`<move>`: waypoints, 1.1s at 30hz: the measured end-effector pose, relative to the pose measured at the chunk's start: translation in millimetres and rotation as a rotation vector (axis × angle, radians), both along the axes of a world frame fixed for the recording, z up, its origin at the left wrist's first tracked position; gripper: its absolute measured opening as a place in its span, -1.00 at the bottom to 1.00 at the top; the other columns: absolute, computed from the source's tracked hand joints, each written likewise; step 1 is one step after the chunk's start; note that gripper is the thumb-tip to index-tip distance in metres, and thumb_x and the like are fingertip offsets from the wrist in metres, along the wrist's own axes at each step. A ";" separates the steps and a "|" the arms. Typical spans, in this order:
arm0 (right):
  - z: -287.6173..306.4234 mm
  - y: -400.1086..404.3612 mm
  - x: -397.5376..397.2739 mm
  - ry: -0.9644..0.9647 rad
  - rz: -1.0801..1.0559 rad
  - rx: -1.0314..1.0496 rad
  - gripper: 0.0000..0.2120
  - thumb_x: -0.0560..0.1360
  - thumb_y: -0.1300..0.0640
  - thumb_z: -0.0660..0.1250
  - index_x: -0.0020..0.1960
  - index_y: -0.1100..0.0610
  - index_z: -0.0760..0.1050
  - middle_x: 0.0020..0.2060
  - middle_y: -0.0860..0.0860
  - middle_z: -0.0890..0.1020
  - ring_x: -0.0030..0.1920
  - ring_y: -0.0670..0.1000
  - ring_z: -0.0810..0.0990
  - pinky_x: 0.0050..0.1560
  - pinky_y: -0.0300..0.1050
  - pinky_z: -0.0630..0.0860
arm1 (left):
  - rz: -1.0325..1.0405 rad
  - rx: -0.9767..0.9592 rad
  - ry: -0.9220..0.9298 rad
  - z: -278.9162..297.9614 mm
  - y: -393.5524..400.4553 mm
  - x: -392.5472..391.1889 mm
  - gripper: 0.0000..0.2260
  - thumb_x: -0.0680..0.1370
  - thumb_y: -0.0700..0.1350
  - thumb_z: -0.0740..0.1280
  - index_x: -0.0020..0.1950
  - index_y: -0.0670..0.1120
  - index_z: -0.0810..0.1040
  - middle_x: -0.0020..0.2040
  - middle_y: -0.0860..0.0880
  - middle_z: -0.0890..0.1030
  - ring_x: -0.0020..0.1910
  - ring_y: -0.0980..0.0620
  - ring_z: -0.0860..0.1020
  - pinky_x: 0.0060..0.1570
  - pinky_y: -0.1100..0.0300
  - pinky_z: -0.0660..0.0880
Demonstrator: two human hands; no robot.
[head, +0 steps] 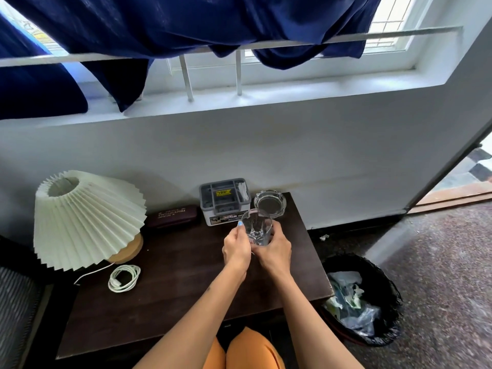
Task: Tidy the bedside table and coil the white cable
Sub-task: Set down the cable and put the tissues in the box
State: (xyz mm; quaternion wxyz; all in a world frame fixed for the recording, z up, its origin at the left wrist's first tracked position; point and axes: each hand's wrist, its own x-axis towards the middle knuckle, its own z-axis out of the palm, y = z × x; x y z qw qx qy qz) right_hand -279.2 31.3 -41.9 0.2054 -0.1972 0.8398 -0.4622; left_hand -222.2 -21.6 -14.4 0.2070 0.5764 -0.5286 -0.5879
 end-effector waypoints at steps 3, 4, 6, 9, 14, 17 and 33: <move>6.5 -5.4 -12.3 0.042 -0.042 -0.044 -0.37 0.20 -0.10 0.52 0.21 -0.01 0.41 0.02 0.00 0.67 0.05 0.05 0.64 0.04 -0.07 0.56 | 0.001 -0.021 0.072 7.6 -1.7 -13.6 -0.68 0.62 0.08 0.07 -0.16 -0.01 0.52 -0.17 0.02 0.56 -0.04 -0.01 0.50 -0.02 0.17 0.37; 9.5 -8.0 -17.3 0.054 -0.056 -0.050 -0.36 0.20 -0.10 0.53 0.21 -0.01 0.41 0.02 0.02 0.67 0.04 0.05 0.64 0.04 -0.08 0.55 | 0.001 -0.031 0.095 10.6 -3.3 -18.8 -0.67 0.62 0.08 0.06 -0.20 0.00 0.51 -0.17 0.02 0.56 -0.04 -0.01 0.50 0.00 0.16 0.38; 14.2 -13.1 -27.4 0.086 -0.084 -0.067 -0.34 0.19 -0.14 0.52 0.21 0.00 0.41 0.01 0.02 0.67 0.03 0.06 0.64 0.03 -0.07 0.56 | -0.015 -0.058 0.135 14.4 -8.5 -28.1 -0.66 0.62 0.08 0.06 -0.25 0.04 0.49 -0.20 0.05 0.56 -0.04 0.00 0.50 0.01 0.16 0.39; 18.9 -22.1 -42.2 0.118 -0.107 -0.098 -0.33 0.17 -0.16 0.51 0.21 -0.02 0.41 0.01 0.00 0.67 0.03 0.03 0.64 0.05 -0.06 0.57 | -0.070 -0.074 0.176 17.4 -17.9 -40.6 -0.64 0.62 0.10 0.05 0.01 -0.02 0.60 -0.02 0.00 0.60 0.05 0.02 0.52 0.13 0.12 0.44; 20.0 -40.9 -66.4 0.122 -0.138 -0.086 -0.38 0.20 -0.11 0.54 0.17 0.02 0.42 0.00 0.06 0.68 0.04 0.13 0.64 0.04 0.03 0.57 | -0.147 -0.002 0.272 19.4 -37.3 -58.8 -0.58 0.64 0.10 -0.01 0.20 -0.07 0.55 0.15 -0.03 0.58 0.23 -0.02 0.50 0.29 0.05 0.39; 16.7 -52.0 -78.7 0.116 -0.135 -0.078 -0.37 0.21 -0.06 0.55 0.20 0.05 0.42 0.03 0.09 0.67 0.09 0.16 0.62 0.06 -0.02 0.54 | -0.177 0.019 0.295 21.1 -47.2 -68.6 -0.52 0.64 0.13 -0.06 0.28 -0.10 0.50 0.25 -0.07 0.56 0.27 -0.01 0.47 0.34 0.04 0.35; -0.9 -67.1 -102.2 0.074 -0.113 -0.014 -0.44 0.27 0.02 0.54 0.19 0.14 0.45 0.08 0.13 0.65 0.14 0.18 0.60 0.04 -0.09 0.47 | -0.282 0.095 0.279 -1.5 -63.3 -91.5 -0.43 0.60 0.23 -0.11 0.43 -0.06 0.35 0.41 -0.06 0.42 0.42 -0.01 0.34 0.46 -0.01 0.19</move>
